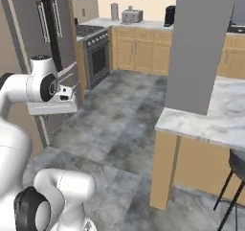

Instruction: Move the hot dog bun to the plate on the dining table and place the condiment next to that plate. Then navigate to the fridge and take the sausage and place it on the plate as well.

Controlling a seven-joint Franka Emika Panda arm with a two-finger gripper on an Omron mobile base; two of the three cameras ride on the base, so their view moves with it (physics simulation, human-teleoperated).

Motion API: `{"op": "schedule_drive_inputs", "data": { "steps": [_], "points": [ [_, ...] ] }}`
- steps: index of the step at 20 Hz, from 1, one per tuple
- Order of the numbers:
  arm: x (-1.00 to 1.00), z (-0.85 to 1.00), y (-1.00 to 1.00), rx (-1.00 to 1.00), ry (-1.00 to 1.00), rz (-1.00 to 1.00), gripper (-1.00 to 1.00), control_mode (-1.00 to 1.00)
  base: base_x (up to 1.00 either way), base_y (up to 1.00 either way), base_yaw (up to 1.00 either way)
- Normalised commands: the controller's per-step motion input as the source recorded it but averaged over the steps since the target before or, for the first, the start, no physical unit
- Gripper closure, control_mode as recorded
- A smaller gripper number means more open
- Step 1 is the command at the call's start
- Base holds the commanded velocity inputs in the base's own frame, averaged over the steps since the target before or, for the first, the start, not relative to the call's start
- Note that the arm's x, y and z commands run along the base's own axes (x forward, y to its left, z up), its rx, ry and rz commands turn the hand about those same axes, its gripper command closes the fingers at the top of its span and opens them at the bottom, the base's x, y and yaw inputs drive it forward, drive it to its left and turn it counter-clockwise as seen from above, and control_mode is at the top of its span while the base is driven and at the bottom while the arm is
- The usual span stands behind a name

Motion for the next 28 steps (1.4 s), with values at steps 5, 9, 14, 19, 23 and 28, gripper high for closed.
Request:
{"op": "schedule_drive_inputs", "data": {
  "steps": [5,9,14,19,23,28],
  "points": [
    [0.0,0.0,0.0,0.0,0.0,0.0,-1.0,1.0,0.78,0.74,0.42],
    [0.0,0.0,0.0,0.0,0.0,0.0,-1.0,1.0,1.0,0.25,0.1],
    [0.0,0.0,0.0,0.0,0.0,0.0,-1.0,1.0,1.0,0.0,-0.02],
    [0.0,0.0,0.0,0.0,0.0,0.0,-1.0,1.0,1.0,0.0,-0.06],
    [0.0,0.0,0.0,0.0,0.0,0.0,-1.0,1.0,1.0,0.23,-0.11],
    [0.0,0.0,0.0,0.0,0.0,0.0,-1.0,1.0,1.0,0.41,-0.16]
  ]
}}
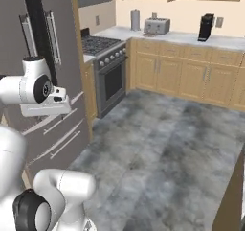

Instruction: Move the hot dog bun to the plate on the dining table and place the condiment next to that plate. Then navigate to the fridge and take the sausage and place it on the plate as well.

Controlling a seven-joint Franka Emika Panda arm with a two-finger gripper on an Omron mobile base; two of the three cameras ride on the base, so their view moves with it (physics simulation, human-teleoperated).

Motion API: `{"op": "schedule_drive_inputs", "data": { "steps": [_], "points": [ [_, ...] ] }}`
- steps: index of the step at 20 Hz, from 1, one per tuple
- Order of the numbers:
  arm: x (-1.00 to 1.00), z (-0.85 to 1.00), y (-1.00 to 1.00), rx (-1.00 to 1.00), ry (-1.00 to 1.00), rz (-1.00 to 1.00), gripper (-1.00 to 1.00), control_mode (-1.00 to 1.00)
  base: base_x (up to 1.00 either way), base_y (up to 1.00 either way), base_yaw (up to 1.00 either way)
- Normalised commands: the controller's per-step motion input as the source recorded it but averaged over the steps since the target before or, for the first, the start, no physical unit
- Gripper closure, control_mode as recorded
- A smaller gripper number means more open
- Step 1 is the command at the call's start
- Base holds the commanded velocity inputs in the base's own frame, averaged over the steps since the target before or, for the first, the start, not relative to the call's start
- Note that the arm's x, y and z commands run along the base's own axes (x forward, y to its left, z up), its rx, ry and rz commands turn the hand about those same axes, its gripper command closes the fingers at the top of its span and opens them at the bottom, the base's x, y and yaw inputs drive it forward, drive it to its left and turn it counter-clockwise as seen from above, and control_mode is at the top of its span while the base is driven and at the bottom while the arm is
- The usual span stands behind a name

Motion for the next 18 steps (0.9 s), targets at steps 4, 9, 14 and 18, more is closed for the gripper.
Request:
{"op": "schedule_drive_inputs", "data": {
  "steps": [4,9,14,18],
  "points": [
    [0.0,0.0,0.0,0.0,0.0,0.0,-1.0,1.0,1.0,0.35,-0.02],
    [0.0,0.0,0.0,0.0,0.0,0.0,-1.0,1.0,1.0,0.09,0.25],
    [0.0,0.0,0.0,0.0,0.0,0.0,-1.0,1.0,0.96,0.0,0.54],
    [0.0,0.0,0.0,0.0,0.0,0.0,-1.0,1.0,0.6,-0.01,0.65]
  ]
}}
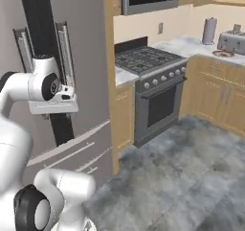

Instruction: Move the hot dog bun to the plate on the dining table and place the condiment next to that plate. Then navigate to the fridge and take the sausage and place it on the plate as well.

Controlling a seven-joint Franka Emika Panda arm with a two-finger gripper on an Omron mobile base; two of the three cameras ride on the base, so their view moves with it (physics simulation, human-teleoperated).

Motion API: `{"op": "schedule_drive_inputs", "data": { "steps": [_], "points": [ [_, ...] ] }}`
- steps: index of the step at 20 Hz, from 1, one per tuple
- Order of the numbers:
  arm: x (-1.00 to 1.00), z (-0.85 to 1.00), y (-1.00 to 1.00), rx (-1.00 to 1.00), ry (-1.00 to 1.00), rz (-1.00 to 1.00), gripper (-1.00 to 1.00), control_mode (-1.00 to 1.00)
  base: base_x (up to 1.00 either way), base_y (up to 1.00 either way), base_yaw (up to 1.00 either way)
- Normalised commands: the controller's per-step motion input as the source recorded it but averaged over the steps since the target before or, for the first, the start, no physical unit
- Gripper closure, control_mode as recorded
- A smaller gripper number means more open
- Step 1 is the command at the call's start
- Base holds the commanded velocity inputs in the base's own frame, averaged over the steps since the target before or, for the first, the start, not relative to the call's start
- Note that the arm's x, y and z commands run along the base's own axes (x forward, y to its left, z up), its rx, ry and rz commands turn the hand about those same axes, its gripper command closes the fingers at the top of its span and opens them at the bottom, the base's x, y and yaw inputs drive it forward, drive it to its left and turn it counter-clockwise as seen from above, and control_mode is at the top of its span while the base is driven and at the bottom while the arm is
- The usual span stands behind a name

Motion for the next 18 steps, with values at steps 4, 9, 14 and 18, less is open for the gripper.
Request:
{"op": "schedule_drive_inputs", "data": {
  "steps": [4,9,14,18],
  "points": [
    [0.0,0.0,0.0,0.0,0.0,0.0,-1.0,1.0,0.37,-0.24,0.68],
    [0.0,0.0,0.0,0.0,0.0,0.0,-1.0,1.0,0.03,-0.46,0.64],
    [0.0,0.0,0.0,0.0,0.0,0.0,-1.0,1.0,0.01,-0.6,0.51],
    [0.0,0.0,0.0,0.0,0.0,0.0,-1.0,1.0,0.0,-0.79,0.27]
  ]
}}
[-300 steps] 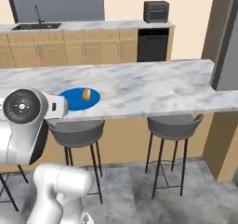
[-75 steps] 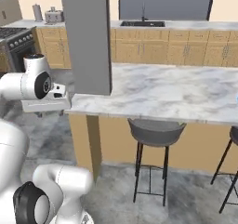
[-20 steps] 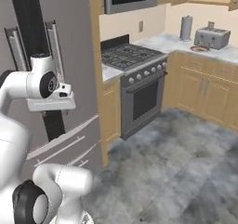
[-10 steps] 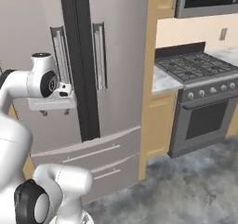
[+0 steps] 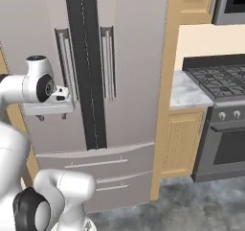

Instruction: Move the hot dog bun to the plate on the dining table and place the condiment next to that plate. Then navigate to the fridge and take the sausage and place it on the plate as well.

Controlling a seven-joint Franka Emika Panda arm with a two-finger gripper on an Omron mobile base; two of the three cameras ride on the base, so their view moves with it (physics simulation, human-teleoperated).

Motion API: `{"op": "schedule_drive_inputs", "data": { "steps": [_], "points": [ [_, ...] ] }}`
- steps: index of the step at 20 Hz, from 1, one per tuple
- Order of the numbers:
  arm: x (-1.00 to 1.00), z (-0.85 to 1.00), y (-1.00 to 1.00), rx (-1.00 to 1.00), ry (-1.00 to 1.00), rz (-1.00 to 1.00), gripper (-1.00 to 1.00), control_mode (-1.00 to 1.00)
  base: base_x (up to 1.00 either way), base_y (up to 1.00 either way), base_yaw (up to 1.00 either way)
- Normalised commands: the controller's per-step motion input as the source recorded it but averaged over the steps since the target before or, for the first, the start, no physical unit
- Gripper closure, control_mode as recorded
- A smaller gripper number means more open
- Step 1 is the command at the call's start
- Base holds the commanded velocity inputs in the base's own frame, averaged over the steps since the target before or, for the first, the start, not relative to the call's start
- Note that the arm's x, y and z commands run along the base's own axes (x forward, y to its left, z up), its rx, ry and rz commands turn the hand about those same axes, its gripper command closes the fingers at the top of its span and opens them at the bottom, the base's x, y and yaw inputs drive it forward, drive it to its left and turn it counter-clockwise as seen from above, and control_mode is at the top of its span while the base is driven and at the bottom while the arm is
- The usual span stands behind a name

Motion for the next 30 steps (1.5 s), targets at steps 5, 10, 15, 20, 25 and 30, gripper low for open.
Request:
{"op": "schedule_drive_inputs", "data": {
  "steps": [5,10,15,20,25,30],
  "points": [
    [0.0,0.0,0.0,0.0,0.0,0.0,-1.0,1.0,0.0,-0.7,0.17],
    [0.0,0.0,0.0,0.0,0.0,0.0,-1.0,1.0,0.0,-0.4,0.18],
    [0.0,0.0,0.0,0.0,0.0,0.0,-1.0,1.0,0.0,-0.45,0.31],
    [0.0,0.0,0.0,0.0,0.0,0.0,-1.0,1.0,0.01,-0.43,0.25],
    [0.0,0.0,0.0,0.0,0.0,0.0,-1.0,1.0,0.09,-0.25,0.15],
    [0.21,0.04,-0.06,0.0,-0.01,0.0,-1.0,-1.0,0.1,0.0,0.0]
  ]
}}
